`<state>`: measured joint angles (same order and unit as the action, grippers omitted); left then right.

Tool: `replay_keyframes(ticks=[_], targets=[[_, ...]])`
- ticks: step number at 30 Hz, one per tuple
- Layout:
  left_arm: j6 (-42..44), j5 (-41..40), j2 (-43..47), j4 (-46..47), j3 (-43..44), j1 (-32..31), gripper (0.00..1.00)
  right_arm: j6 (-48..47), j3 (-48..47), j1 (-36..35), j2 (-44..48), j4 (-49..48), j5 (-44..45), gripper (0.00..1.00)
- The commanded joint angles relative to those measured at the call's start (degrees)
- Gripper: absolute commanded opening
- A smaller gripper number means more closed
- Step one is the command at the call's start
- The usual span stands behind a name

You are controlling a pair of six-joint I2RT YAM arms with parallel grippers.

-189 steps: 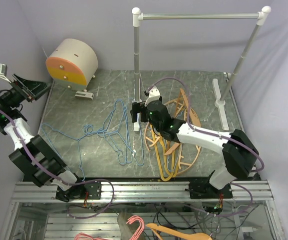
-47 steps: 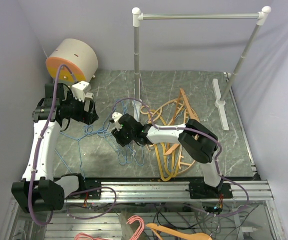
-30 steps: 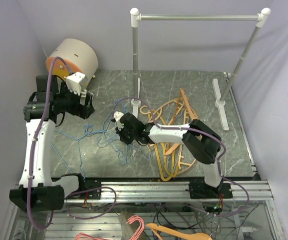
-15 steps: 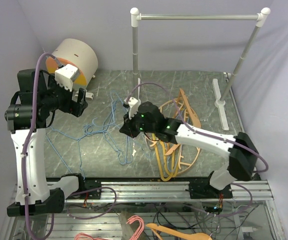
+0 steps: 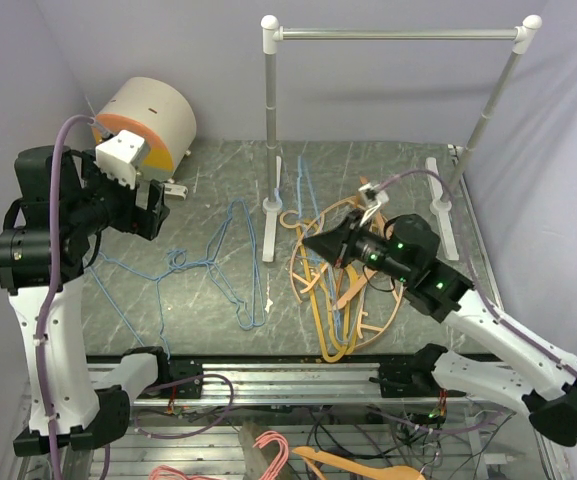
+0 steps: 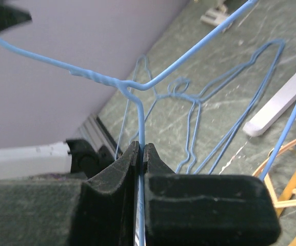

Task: Organize the hangers
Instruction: Pick up the hanger at the center of the board, then place the hanger at the clothesline.

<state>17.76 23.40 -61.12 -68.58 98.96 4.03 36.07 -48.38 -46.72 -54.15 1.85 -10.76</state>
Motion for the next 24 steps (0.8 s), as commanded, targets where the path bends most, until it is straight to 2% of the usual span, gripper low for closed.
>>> replay_keyframes(ticks=[1,4,8,12,24], targets=[[-1.81,1.50,1.61,0.05,0.70,0.34,0.99,3.73,0.17,6.50,0.96,-2.38,-0.56,0.00],[-2.15,3.17,1.96,1.02,-0.65,1.89,0.99,6.81,-0.73,14.43,-1.66,-12.13,-8.02,0.00],[-2.27,3.80,2.36,1.98,-1.84,3.02,0.99,13.23,-6.63,25.17,-9.25,-23.60,-18.65,0.00],[-2.25,3.66,2.90,2.42,-2.51,3.45,0.99,13.03,-16.17,26.02,-16.22,-26.17,-21.11,0.00],[-2.52,4.54,4.26,3.74,-6.49,5.31,0.99,26.81,-25.04,28.73,-30.56,-46.42,-24.47,0.00]])
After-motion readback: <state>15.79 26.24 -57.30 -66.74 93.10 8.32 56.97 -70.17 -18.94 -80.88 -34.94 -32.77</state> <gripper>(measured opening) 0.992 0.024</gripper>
